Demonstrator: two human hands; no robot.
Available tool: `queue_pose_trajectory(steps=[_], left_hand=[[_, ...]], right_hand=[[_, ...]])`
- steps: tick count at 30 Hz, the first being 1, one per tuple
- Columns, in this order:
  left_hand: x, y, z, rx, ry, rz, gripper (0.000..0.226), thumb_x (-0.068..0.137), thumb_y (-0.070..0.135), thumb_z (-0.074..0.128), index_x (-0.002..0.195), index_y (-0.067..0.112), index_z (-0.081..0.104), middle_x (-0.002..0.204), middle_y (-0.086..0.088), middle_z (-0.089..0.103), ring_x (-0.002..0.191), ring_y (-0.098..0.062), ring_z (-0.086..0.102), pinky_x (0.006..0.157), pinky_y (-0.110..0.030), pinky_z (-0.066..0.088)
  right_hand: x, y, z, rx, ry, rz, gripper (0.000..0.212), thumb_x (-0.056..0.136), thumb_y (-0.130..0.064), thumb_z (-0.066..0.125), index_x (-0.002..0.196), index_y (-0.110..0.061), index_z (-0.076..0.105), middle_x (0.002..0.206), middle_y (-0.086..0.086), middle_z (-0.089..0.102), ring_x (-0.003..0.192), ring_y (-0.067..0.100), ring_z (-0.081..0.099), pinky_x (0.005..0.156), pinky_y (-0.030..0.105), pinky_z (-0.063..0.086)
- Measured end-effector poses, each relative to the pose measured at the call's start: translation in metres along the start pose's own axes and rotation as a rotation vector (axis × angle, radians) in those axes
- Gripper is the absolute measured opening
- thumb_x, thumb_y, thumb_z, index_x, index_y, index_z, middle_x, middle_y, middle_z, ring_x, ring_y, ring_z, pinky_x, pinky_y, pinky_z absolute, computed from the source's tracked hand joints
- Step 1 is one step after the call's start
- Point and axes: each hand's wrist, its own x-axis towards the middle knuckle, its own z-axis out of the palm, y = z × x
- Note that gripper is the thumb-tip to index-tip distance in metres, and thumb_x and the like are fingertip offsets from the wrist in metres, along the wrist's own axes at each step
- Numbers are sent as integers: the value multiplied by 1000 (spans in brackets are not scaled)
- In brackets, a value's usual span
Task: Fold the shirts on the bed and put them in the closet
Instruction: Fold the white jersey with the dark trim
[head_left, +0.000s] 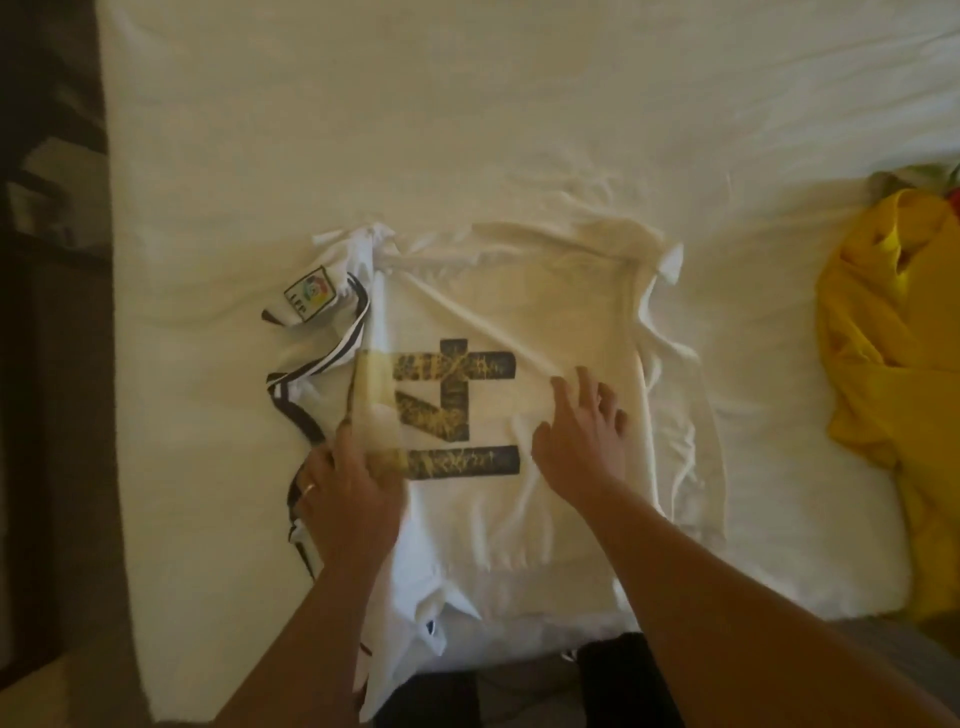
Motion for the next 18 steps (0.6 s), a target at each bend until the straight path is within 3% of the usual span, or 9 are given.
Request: queue_pose_trajectory(steps=[5, 8, 13, 15, 18], left_hand=[[-15, -45, -3, -100, -138, -280, 87, 89, 45, 71, 157, 16, 25, 155, -20, 29, 138, -46, 34, 108, -60, 34], [-22, -61, -5, -75, -41, -284, 91, 84, 38, 77, 156, 18, 24, 153, -18, 28, 138, -43, 30, 109, -58, 32], [-30, -90, -6, -65, 140, -279, 94, 77, 28, 82, 152, 21, 25, 151, -16, 28, 139, -41, 27, 108, -61, 32], [-28, -108, 4, -144, 12, -363, 101, 79, 38, 83, 155, 20, 20, 153, -17, 32, 140, -43, 33, 109, -59, 35], [-29, -121, 13, -666, -248, -583, 115, 64, 58, 90, 152, 11, 33, 147, -11, 47, 133, -35, 48, 108, -51, 44]], right_hand=[[-32, -39, 34, -2, -245, -146, 39, 91, -21, 50, 131, -21, 55, 138, 4, 50, 126, 27, 41, 103, 43, 36], [-39, -51, 48, 3, -319, -204, 32, 91, -22, 53, 123, -19, 59, 124, 4, 57, 119, 28, 51, 97, 40, 45], [-54, -69, 72, 24, -441, -252, 39, 98, -35, 56, 134, -20, 56, 136, 1, 58, 126, 24, 54, 102, 35, 46], [-62, -75, 83, -11, -501, -277, 44, 99, -38, 54, 141, -22, 52, 145, 2, 52, 132, 24, 49, 106, 35, 41], [-72, -82, 98, -62, -573, -303, 53, 99, -38, 55, 148, -24, 44, 152, 2, 46, 136, 25, 45, 109, 37, 38]])
